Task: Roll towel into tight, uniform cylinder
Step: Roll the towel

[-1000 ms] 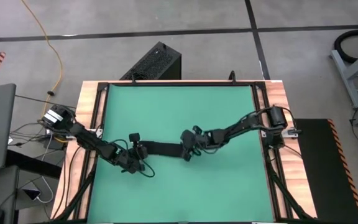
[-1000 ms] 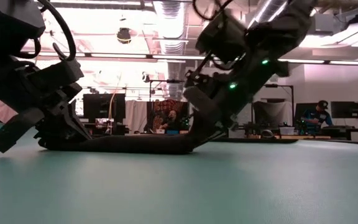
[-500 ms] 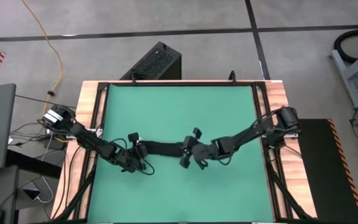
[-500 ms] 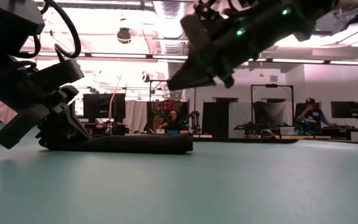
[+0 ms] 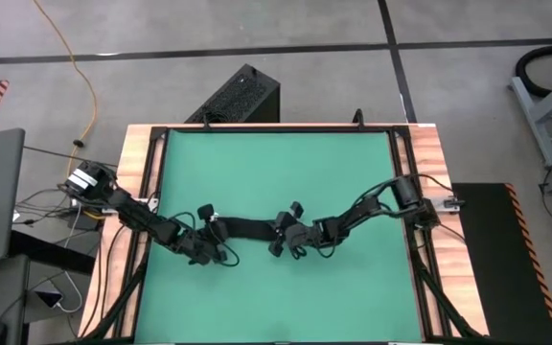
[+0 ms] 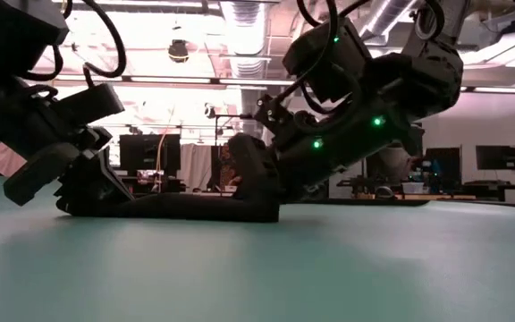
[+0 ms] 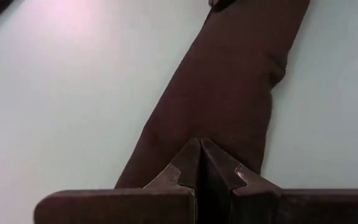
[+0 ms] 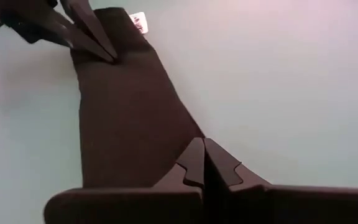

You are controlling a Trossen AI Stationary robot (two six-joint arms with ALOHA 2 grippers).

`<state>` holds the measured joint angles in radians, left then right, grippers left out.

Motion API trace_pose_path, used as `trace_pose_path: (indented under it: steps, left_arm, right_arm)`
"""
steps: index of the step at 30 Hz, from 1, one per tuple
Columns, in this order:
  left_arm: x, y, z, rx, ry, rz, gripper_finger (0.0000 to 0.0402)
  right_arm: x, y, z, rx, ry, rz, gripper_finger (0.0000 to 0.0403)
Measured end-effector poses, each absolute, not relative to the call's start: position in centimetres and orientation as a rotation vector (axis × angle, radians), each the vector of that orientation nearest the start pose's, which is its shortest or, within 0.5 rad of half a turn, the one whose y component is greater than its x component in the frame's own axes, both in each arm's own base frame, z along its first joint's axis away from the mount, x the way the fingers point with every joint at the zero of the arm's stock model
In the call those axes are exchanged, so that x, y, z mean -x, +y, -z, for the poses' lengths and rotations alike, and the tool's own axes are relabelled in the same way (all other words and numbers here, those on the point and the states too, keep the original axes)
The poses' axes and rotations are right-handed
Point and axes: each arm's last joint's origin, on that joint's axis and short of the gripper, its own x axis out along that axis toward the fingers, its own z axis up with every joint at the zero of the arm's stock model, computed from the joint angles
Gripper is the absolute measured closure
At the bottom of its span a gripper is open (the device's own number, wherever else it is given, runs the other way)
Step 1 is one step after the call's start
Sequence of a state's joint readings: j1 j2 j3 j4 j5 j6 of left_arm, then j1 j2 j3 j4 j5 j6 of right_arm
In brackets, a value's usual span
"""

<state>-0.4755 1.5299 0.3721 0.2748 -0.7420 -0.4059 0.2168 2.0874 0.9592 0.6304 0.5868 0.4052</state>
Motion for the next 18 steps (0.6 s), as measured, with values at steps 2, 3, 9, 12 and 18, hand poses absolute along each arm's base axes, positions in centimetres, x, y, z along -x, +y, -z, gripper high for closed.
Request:
trace_pose_path:
  steps: [2,3,9,12,18]
  left_arm:
    - [-20.5,-8.4,-9.9,-0.088,0.646,-0.365,0.0401]
    - [-20.6,-8.5,-10.0,-0.069,0.638,-0.355,0.0401]
    - [-20.7,-8.9,-10.0,0.006,0.651,-0.283,0.0401]
    - [-20.6,-9.1,-10.0,0.001,0.665,-0.252,0.0401]
    - [-20.7,-9.0,-10.0,-0.031,0.657,-0.254,0.0401]
  right_arm:
    - [-38.5,6.7,-9.0,-0.213,0.384,0.45,0.0387]
    - [-38.5,6.7,-8.9,-0.216,0.392,0.453,0.0387]
    - [-37.9,6.3,-8.7,-0.195,0.47,0.529,0.0387]
    - [-37.7,6.1,-9.9,-0.135,0.472,0.536,0.0387]
    - [-37.9,7.1,-15.2,-0.062,0.292,0.443,0.0387]
